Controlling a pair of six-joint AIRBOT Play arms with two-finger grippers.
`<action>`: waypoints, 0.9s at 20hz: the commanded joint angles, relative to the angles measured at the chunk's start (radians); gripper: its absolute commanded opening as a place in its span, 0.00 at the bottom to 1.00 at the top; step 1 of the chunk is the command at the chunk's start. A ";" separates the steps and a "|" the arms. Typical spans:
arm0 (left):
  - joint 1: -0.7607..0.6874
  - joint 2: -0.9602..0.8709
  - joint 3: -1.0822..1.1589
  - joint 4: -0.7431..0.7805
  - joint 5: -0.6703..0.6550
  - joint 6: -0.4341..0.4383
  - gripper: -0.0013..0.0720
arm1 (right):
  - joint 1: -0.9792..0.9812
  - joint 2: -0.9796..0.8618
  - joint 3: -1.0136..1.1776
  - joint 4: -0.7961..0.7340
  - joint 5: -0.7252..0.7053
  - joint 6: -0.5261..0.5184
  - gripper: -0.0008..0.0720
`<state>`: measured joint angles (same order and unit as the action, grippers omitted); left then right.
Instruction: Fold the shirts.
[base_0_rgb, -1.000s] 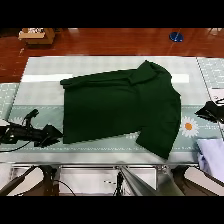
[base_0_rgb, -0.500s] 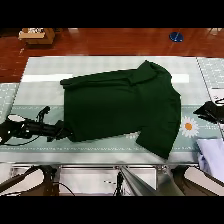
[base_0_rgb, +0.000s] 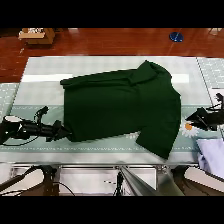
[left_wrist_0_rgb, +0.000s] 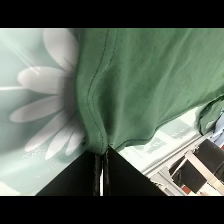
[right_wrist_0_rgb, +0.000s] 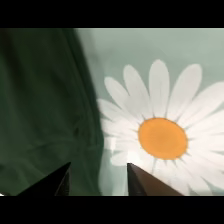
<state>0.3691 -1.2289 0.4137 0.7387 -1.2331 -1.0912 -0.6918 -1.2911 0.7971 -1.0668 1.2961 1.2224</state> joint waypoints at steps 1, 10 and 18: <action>0.006 0.000 0.001 -0.003 -0.013 0.007 0.04 | 0.032 -0.051 -0.021 0.071 -0.054 -0.013 0.63; 0.006 0.010 0.065 -0.007 -0.030 0.019 0.04 | 0.347 -0.182 -0.005 0.001 -0.073 0.027 0.05; 0.004 0.433 0.803 -0.285 -0.021 0.040 0.04 | 0.355 0.349 0.506 0.368 -0.126 -0.156 0.05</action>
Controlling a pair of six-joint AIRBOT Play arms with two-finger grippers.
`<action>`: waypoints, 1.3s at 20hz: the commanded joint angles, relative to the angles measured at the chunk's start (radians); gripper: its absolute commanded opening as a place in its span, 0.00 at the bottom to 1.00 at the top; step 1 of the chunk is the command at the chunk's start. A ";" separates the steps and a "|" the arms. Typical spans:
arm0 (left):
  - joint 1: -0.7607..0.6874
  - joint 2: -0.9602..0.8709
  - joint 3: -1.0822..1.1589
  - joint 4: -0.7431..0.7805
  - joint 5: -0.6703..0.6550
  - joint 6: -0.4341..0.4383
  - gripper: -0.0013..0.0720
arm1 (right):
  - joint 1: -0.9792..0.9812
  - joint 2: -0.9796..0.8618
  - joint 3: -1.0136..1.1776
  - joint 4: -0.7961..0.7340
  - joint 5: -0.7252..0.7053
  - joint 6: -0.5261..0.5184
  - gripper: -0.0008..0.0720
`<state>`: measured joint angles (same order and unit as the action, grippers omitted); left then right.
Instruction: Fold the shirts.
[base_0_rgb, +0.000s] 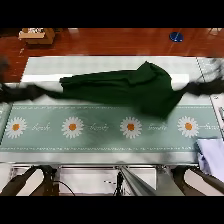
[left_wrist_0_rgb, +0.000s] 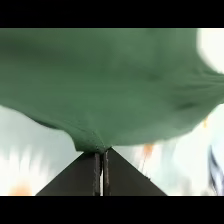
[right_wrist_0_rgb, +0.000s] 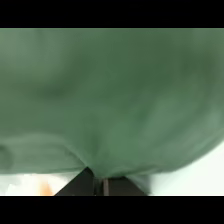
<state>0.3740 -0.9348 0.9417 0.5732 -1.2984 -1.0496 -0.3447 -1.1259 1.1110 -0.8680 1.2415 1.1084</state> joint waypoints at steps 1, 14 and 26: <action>-0.001 0.190 0.391 -0.119 0.100 0.010 0.04 | 0.014 0.261 0.281 0.195 -0.152 -0.077 0.05; 0.001 0.588 0.826 0.369 0.275 -0.285 0.04 | 0.024 0.631 0.743 -0.366 -0.127 0.319 0.05; 0.045 0.444 0.623 0.490 -0.532 -0.348 0.04 | 0.053 0.491 0.512 -0.423 0.595 0.362 0.05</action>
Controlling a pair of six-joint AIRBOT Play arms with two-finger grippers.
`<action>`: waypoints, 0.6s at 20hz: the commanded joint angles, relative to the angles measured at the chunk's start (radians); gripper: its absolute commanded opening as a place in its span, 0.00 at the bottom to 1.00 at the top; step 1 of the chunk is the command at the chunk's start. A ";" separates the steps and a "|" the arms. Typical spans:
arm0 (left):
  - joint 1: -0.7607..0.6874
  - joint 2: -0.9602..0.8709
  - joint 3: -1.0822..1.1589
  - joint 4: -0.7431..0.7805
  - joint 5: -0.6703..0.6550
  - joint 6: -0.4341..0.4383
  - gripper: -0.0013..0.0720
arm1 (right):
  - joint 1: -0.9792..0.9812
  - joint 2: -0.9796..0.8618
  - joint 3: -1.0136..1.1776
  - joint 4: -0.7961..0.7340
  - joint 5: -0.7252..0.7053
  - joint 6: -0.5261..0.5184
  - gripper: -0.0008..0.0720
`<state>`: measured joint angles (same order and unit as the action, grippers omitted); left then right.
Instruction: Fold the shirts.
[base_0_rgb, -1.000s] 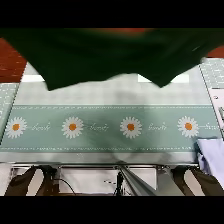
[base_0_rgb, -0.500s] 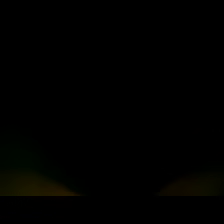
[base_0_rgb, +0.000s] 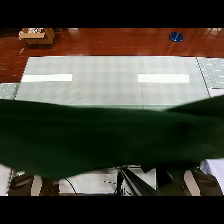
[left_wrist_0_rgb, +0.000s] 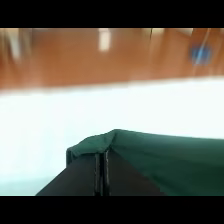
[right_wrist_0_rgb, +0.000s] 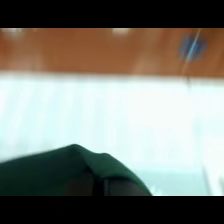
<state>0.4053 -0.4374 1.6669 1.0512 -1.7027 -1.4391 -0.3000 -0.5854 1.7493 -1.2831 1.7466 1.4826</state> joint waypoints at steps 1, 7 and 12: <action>0.013 -0.084 -0.177 0.012 -0.109 0.043 0.04 | 0.009 -0.091 -0.203 -0.017 0.055 -0.043 0.05; -0.018 -0.346 -0.497 -0.093 0.246 0.074 0.04 | 0.009 -0.513 -0.304 0.016 -0.164 -0.063 0.05; -0.180 -0.642 -0.497 -0.091 0.584 0.131 0.04 | 0.061 -0.735 -0.304 0.227 -0.537 -0.070 0.05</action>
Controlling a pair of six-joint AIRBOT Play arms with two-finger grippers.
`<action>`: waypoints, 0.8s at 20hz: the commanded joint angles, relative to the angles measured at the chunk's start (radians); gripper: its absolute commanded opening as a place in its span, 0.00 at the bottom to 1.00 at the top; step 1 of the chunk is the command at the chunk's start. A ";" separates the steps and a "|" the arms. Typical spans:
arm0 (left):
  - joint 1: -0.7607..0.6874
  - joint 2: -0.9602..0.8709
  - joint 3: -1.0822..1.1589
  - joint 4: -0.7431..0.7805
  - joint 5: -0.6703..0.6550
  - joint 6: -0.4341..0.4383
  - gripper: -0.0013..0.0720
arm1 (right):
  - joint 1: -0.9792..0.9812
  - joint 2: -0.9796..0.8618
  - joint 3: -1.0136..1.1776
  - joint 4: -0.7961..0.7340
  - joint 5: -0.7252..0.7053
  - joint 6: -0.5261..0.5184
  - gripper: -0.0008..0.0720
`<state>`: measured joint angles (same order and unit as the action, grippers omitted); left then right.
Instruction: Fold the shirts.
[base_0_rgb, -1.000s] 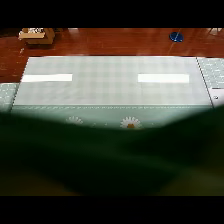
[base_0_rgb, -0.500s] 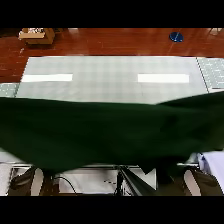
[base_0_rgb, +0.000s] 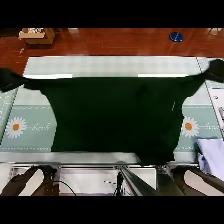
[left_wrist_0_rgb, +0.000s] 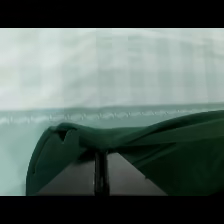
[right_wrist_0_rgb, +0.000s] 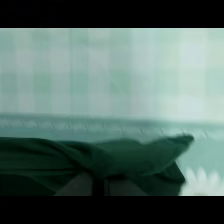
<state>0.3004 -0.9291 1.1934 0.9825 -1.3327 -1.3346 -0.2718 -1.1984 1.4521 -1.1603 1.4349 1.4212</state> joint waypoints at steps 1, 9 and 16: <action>-0.106 -0.208 -0.023 -0.022 0.282 0.026 0.04 | 0.066 -0.156 -0.007 0.100 -0.303 -0.024 0.05; -0.163 -0.442 -0.023 -0.033 0.740 0.026 0.04 | 0.184 -0.353 -0.007 0.036 -0.880 0.008 0.05; -0.212 -0.578 -0.023 -0.040 0.792 0.026 0.04 | 0.184 -0.477 -0.007 0.032 -0.872 -0.023 0.05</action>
<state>0.1089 -1.4509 1.1709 0.9417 -0.5575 -1.3090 -0.0895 -1.6310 1.4448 -1.1248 0.5682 1.4040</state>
